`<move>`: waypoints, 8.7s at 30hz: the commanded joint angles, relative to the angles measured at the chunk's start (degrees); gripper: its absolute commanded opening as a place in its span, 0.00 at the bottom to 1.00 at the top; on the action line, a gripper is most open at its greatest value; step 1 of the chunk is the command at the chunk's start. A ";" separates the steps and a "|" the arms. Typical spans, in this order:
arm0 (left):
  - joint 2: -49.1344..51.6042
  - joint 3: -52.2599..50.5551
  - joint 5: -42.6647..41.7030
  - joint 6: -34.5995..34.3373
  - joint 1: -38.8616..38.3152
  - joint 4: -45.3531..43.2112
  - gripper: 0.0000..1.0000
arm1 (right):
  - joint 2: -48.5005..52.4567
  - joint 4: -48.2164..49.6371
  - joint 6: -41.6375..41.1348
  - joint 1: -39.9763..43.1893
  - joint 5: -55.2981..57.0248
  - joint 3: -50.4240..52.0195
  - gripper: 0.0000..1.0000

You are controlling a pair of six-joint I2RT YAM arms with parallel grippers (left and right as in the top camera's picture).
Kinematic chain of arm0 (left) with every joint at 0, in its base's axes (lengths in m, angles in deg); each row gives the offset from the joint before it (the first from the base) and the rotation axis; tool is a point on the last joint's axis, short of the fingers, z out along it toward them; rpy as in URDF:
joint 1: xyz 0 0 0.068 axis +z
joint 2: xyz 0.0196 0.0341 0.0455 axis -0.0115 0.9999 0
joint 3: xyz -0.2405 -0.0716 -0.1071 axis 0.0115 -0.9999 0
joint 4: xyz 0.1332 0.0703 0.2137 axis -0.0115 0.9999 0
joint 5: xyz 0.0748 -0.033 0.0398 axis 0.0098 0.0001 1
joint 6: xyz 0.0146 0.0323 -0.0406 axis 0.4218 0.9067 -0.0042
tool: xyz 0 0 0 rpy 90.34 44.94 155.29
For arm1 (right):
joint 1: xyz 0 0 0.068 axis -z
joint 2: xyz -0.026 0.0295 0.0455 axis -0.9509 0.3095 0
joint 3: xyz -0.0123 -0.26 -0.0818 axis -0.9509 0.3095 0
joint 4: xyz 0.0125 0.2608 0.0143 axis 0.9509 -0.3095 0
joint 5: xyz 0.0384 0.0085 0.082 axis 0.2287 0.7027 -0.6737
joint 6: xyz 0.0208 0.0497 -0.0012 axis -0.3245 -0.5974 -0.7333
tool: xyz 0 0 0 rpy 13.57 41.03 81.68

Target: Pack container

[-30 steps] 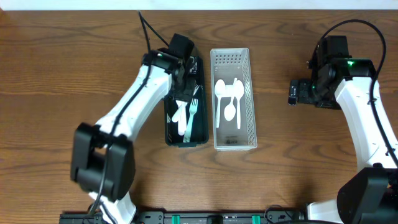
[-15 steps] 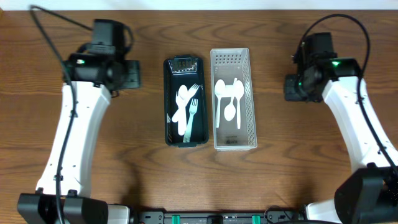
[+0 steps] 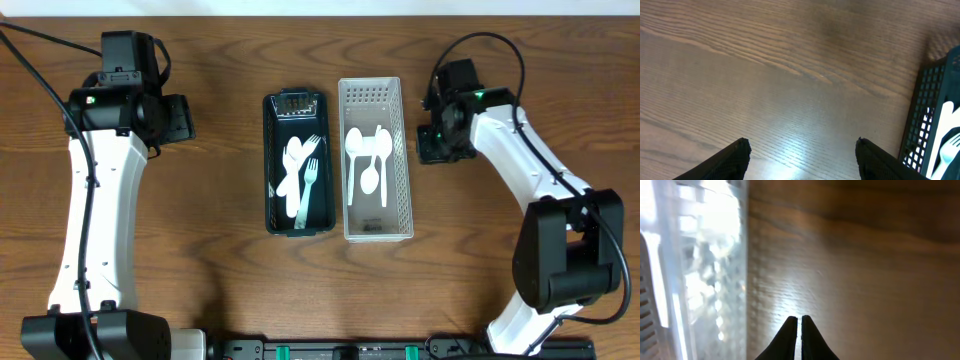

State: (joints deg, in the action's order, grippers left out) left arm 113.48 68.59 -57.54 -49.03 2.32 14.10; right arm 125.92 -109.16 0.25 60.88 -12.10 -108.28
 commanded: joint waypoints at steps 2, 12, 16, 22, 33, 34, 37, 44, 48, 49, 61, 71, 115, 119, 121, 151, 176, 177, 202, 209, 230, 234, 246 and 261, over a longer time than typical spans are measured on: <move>0.15 0.48 0.70 0.31 0.22 0.28 0.71 | 1.05 1.46 3.37 -1.03 -6.86 0.09 0.09; 0.15 0.48 0.70 0.31 0.22 0.28 0.71 | 1.05 1.95 9.66 -1.03 -19.54 0.09 0.10; 0.15 0.48 0.70 0.31 0.22 0.28 0.71 | 1.05 1.97 12.70 -1.03 -24.15 0.09 0.10; 0.15 0.48 0.70 0.33 0.22 0.31 0.72 | 1.05 1.97 13.70 -1.03 -25.07 0.09 0.10; 0.15 0.48 0.70 0.33 0.22 0.37 0.81 | 1.05 2.75 11.37 -0.42 -11.23 0.07 0.29; 0.15 0.48 0.70 0.33 0.22 0.37 0.82 | 0.90 3.13 9.62 -0.15 -7.15 0.07 0.29; 0.15 0.48 0.70 0.33 0.22 0.37 0.89 | 0.02 4.35 6.54 1.03 1.81 -0.26 0.31; 0.15 0.48 0.72 1.40 0.22 0.33 0.98 | -6.45 7.08 6.29 6.12 9.49 -3.87 0.73; 0.15 0.48 0.74 1.40 0.22 -0.17 0.98 | -9.75 12.44 6.32 8.92 9.49 -3.89 0.99; 0.15 0.48 0.74 1.40 0.22 -1.16 0.98 | -10.32 13.42 6.29 9.38 9.46 -3.91 0.99; -7.67 -0.13 0.48 1.97 0.81 -5.49 0.98 | -18.75 11.32 6.49 13.53 9.66 -3.04 0.99; -29.97 -16.00 0.48 1.57 0.81 -11.50 0.98 | -39.30 15.63 6.54 13.27 11.21 14.16 0.99; -74.79 -48.50 0.26 0.52 0.09 -12.57 0.98 | -83.60 -11.02 8.87 11.87 9.25 42.03 0.99; -74.79 -48.50 0.26 0.52 0.11 -12.59 0.98 | -84.78 -11.02 8.87 11.82 9.25 42.03 0.99; -74.79 -48.50 0.26 0.52 0.11 -12.57 0.98 | -87.41 -11.02 8.87 11.80 9.25 42.03 0.99; -74.79 -48.50 0.26 0.52 0.11 -12.57 0.98 | -107.56 47.10 8.90 9.79 1.90 73.75 0.99; -74.79 -48.50 0.26 0.52 0.11 -12.59 0.98 | -107.60 46.75 10.97 7.26 7.28 79.41 0.99; -74.79 -48.50 0.26 0.52 0.11 -12.57 0.98 | -107.58 46.84 10.99 7.26 7.30 79.41 0.99; -74.79 -48.50 0.26 0.52 0.11 -12.59 0.98 | -107.56 46.88 10.99 7.28 7.32 79.41 0.99; -74.79 -48.50 0.26 0.52 0.09 -12.57 0.98 | -107.56 46.88 11.02 7.28 7.32 79.41 0.99; -75.36 -48.50 -0.13 0.48 0.11 -8.74 0.98 | -107.56 46.88 10.99 7.28 7.32 79.41 0.99; -77.42 -48.78 -1.70 0.55 0.11 -3.10 0.98 | -107.56 46.88 11.02 7.28 7.32 79.41 0.99; -82.55 -63.84 -1.70 4.39 0.11 -27.17 0.98 | -107.56 46.88 11.02 7.28 7.32 79.41 0.99; -84.61 -80.89 -1.90 12.39 0.11 -56.22 0.98 | -107.56 46.90 11.02 7.28 7.32 79.41 0.99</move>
State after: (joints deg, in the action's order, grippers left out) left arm 30.62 -10.64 -59.46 -38.97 2.56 -40.85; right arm 18.73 -62.02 10.76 68.73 -5.17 -28.96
